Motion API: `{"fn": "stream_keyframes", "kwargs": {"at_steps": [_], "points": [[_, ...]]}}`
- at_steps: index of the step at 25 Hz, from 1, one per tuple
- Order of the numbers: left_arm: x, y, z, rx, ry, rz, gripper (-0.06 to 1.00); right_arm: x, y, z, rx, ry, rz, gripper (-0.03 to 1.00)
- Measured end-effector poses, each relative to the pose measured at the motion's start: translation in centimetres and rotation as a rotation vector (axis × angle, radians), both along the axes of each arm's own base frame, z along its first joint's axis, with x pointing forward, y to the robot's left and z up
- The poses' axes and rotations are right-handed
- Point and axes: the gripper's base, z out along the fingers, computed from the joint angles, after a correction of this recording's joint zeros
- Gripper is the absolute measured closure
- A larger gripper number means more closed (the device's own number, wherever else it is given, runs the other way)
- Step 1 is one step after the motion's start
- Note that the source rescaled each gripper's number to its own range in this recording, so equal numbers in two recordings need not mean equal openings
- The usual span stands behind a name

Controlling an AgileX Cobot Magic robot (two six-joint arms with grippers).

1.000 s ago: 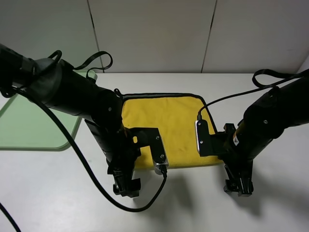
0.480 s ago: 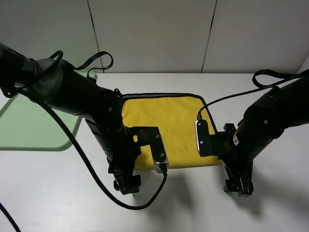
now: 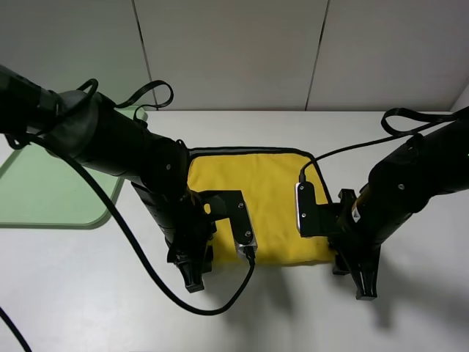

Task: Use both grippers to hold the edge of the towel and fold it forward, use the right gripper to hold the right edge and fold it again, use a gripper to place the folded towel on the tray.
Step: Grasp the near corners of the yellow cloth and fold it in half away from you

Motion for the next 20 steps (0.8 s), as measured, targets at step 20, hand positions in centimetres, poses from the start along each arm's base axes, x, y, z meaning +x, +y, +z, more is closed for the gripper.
{"fn": "stream_keyframes", "kwargs": {"at_steps": [20], "points": [[0.06, -0.08, -0.02, -0.003, -0.001, 0.003, 0.94, 0.32, 0.23, -0.08, 0.021, -0.030, 0.008, 0.97]]}}
